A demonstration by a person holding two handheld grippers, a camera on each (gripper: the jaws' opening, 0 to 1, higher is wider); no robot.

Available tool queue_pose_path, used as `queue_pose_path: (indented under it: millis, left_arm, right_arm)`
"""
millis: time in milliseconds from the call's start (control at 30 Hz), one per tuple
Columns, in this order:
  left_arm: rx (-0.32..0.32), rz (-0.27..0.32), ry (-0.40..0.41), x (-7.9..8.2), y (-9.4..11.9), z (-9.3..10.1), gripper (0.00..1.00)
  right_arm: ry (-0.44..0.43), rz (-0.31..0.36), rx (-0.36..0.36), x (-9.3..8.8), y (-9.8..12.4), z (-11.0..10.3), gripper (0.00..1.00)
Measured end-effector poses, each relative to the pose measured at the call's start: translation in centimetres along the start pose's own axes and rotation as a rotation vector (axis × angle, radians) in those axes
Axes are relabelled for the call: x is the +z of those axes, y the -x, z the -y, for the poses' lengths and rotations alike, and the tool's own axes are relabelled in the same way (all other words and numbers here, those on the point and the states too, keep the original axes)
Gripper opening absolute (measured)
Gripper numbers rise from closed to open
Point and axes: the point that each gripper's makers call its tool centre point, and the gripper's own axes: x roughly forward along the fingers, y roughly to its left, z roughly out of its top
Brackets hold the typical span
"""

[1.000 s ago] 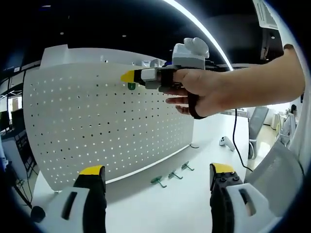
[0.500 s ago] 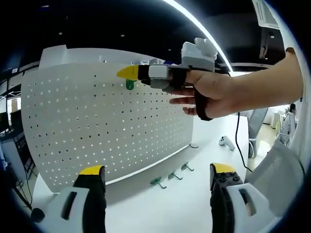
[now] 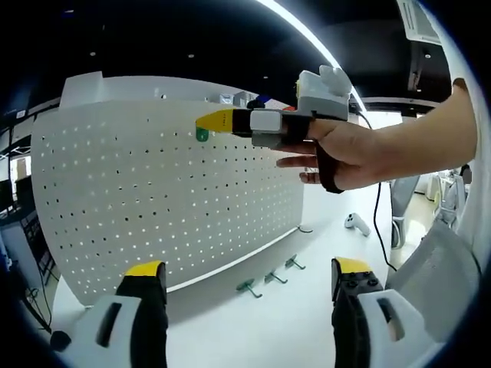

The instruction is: Insert the hook assembly into the mounting plate slot until the hook locks in place.

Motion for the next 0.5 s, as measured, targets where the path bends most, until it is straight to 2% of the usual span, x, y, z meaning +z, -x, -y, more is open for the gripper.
queue_pose_path:
  millis: [500]
  left_arm:
    - [-0.006, -0.003, -0.007, 0.1, -0.2, 0.2, 0.91]
  right_arm:
    - [0.002, -0.053, 0.027, -2.7, 4.9, 1.2, 0.65]
